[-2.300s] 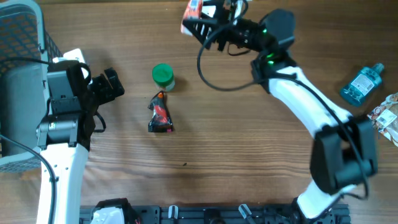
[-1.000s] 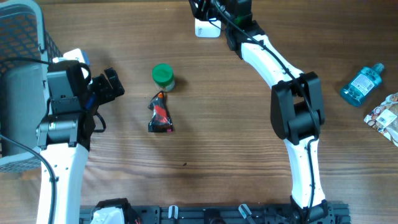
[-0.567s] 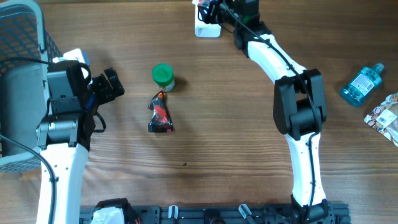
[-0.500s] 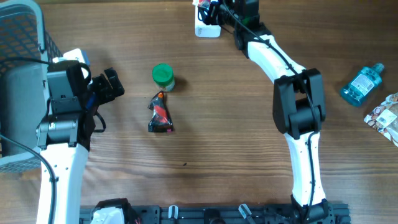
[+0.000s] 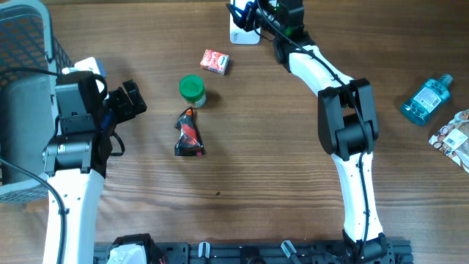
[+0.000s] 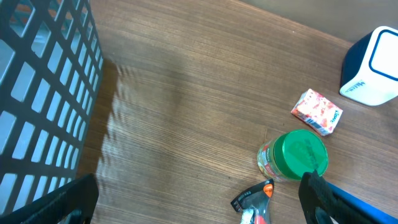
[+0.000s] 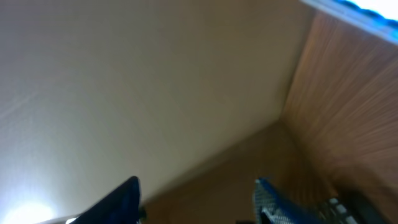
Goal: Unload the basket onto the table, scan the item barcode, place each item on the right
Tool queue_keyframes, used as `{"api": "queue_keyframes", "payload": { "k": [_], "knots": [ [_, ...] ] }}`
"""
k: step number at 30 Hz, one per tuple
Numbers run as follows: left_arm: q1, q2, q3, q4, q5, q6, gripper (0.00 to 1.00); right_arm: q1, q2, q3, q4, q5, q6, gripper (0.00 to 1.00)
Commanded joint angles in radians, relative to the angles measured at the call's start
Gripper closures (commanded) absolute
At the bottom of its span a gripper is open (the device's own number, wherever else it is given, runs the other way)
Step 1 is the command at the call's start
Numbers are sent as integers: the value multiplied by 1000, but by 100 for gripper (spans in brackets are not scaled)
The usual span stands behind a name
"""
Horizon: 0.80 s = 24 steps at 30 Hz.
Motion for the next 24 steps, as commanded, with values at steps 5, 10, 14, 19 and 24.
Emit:
{"api": "queue_keyframes", "payload": {
  "k": [5,10,14,19,24],
  "knots": [
    [-4,-1,6,4,8,-6,0,68,-48,11,-175,-80,-343,35],
    [-4,-1,6,4,8,-6,0,156,-183,11,-684,260,-802,0],
    [-4,-1,6,4,8,-6,0,190,-201,11,-835,370,-949,0],
    [-4,-1,6,4,8,-6,0,197,-200,17,-891,650,-1207,0],
    [-4,-1,6,4,8,-6,0,196,-199,17,-897,701,-1321,1]
  ]
}}
